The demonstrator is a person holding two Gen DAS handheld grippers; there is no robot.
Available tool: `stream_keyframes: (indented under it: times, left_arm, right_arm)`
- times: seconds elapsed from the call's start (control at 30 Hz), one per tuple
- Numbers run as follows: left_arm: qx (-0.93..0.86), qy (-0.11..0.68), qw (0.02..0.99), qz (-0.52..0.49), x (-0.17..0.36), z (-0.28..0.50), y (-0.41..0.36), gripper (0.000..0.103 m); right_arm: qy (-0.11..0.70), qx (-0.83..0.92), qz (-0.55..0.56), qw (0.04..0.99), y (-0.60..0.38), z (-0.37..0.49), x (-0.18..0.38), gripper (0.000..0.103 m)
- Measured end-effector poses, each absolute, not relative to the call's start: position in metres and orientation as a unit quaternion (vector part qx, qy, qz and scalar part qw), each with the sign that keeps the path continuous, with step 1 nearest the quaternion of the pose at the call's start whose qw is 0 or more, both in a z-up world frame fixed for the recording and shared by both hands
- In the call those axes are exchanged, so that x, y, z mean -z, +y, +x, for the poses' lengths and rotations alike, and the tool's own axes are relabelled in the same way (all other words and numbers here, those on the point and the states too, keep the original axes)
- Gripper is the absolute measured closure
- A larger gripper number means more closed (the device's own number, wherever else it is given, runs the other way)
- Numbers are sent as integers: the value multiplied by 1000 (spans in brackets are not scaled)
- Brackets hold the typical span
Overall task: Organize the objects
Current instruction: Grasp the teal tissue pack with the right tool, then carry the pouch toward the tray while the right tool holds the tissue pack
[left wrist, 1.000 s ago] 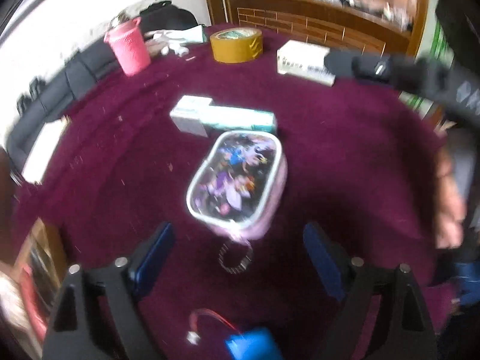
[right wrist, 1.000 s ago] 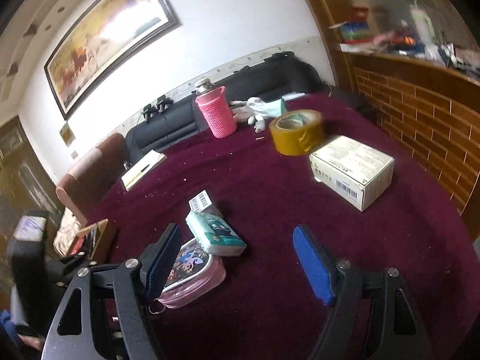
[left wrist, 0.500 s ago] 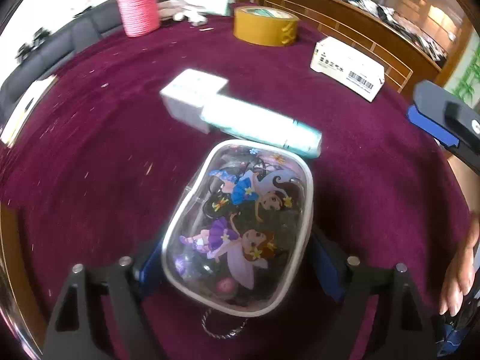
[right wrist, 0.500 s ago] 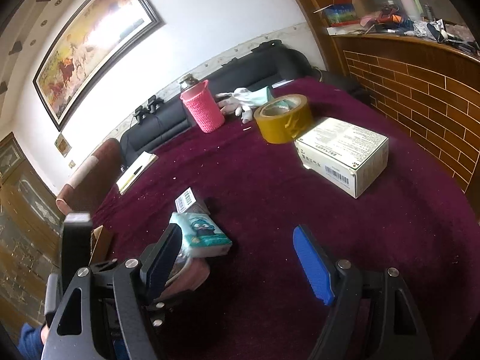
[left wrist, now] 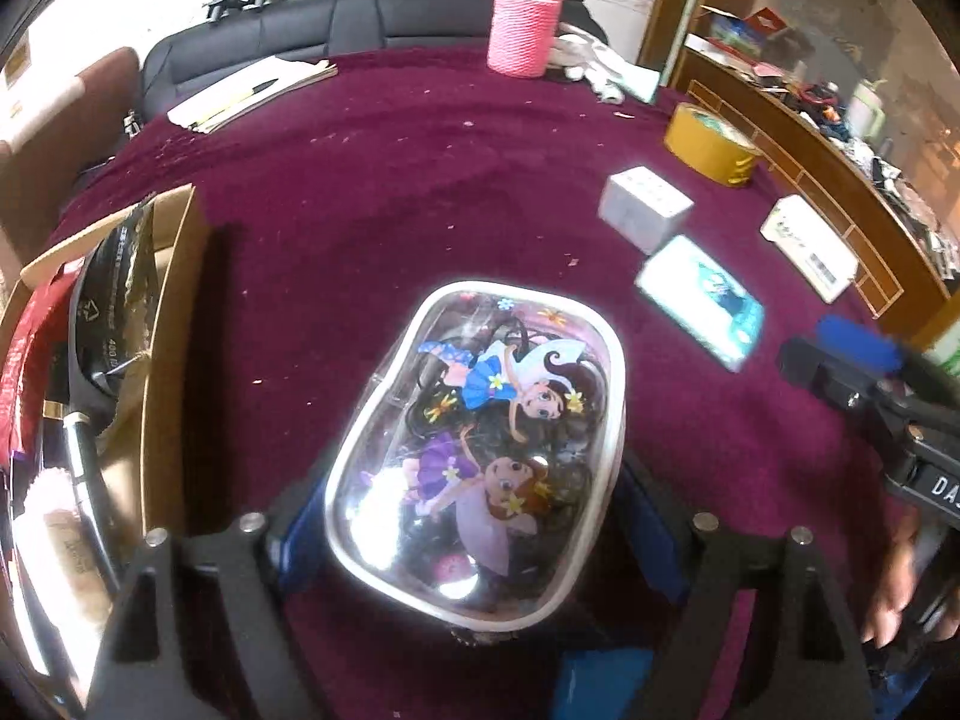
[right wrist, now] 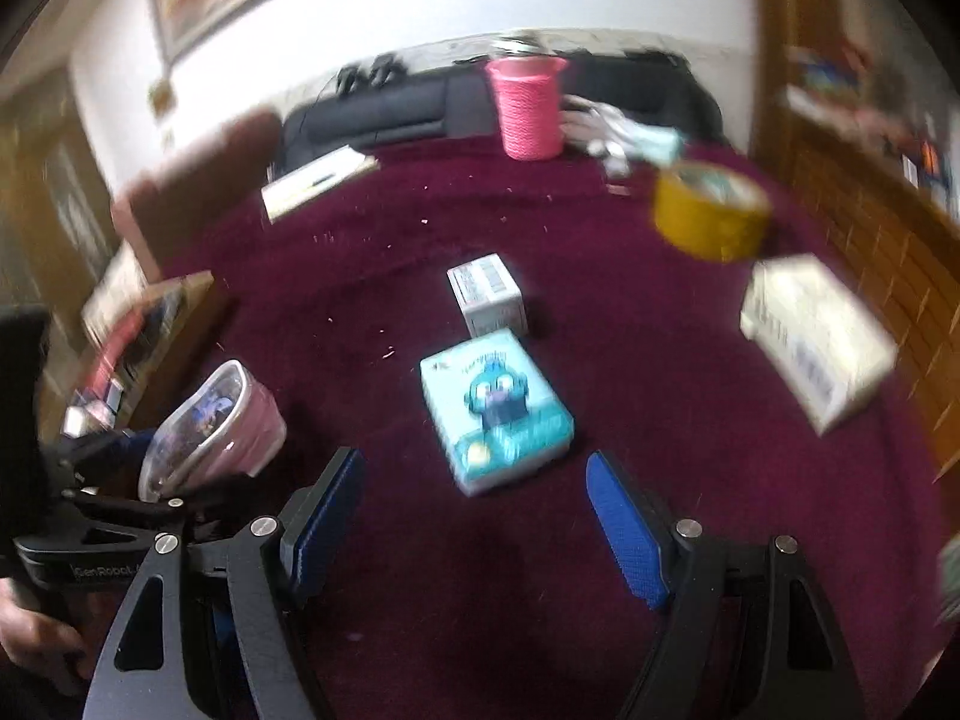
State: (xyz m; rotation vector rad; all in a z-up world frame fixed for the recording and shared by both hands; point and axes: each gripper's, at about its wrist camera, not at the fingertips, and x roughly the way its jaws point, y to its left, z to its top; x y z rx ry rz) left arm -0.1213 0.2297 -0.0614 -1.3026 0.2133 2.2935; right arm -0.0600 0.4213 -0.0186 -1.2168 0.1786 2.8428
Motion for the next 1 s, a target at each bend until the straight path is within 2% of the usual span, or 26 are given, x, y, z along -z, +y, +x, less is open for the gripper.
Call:
stream_keyframes:
  times: [0.1, 0.17, 0.27, 0.43, 0.47, 0.5, 0.53, 0.77, 1.0]
  left_arm:
    - [-846, 76, 241, -470, 71, -127, 227, 20]
    - [-849, 87, 242, -462, 73, -127, 231, 20]
    - [-853, 102, 241, -451, 74, -122, 233, 20]
    - [-855, 89, 243, -449, 73, -125, 231, 20]
    - [-856, 84, 243, -447, 72, -125, 230, 20]
    - [-857, 79, 244, -446, 72, -126, 228, 20]
    - [-859, 74, 243, -445, 71, -126, 226, 20]
    - [-864, 45, 256, -432, 65, -125, 220, 20]
    - [-876, 52, 257, -405, 56, -117, 223, 20]
  right_arm:
    - [14, -902, -431, -5, 417, -89, 27, 21]
    - [-13, -895, -446, 19, 422, -107, 39, 21]
    - [22, -892, -452, 14, 435, -114, 52, 22]
    - [5, -897, -441, 32, 429, -106, 62, 43]
    - [5, -898, -438, 36, 427, -106, 62, 49]
    - [3, -900, -435, 32, 423, -104, 61, 59]
    - [4, -900, -434, 30, 421, -104, 59, 61]
    - [16, -905, -423, 41, 426, -102, 52, 61]
    - [52, -914, -399, 54, 437, -97, 41, 61]
